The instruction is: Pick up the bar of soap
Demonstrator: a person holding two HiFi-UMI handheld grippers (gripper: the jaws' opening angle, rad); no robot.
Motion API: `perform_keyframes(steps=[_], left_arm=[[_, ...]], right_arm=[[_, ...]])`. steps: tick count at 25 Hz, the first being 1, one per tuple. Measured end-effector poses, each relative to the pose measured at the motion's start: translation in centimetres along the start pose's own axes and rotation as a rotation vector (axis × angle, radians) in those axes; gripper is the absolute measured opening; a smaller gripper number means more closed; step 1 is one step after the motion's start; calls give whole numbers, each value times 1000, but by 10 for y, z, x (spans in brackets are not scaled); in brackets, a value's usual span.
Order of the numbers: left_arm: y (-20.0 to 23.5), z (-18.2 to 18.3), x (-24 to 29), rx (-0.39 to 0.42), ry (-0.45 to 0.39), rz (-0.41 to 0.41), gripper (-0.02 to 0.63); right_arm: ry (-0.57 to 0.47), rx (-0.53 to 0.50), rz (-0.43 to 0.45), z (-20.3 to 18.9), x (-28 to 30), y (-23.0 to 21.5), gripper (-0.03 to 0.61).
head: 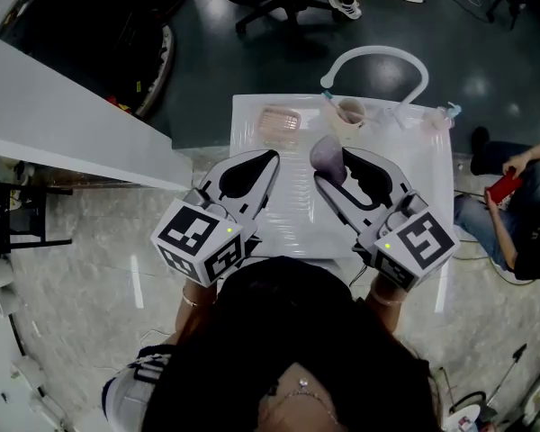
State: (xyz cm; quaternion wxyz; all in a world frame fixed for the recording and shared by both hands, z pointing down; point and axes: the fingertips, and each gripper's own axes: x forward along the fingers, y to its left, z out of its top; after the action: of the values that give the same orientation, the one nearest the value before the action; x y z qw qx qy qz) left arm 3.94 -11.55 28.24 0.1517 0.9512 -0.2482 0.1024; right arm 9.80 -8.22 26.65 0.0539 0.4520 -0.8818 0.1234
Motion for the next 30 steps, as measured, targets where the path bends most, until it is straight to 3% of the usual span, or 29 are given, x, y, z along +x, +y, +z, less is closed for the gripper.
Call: perform_keyframes(steps=[6, 10, 19, 30], left_arm=[[-2, 7, -7, 15, -8, -12, -2], [-3, 7, -8, 17, -2, -14, -2], [-5, 7, -12, 28, 1, -20, -2], [-7, 9, -14, 35, -2, -35, -2]], right_arm=[[-87, 68, 123, 17, -9, 18, 190], [-149, 72, 159, 28, -11, 21, 190], [-71, 65, 113, 12, -9, 17, 190], [-64, 75, 90, 7, -4, 11, 190]])
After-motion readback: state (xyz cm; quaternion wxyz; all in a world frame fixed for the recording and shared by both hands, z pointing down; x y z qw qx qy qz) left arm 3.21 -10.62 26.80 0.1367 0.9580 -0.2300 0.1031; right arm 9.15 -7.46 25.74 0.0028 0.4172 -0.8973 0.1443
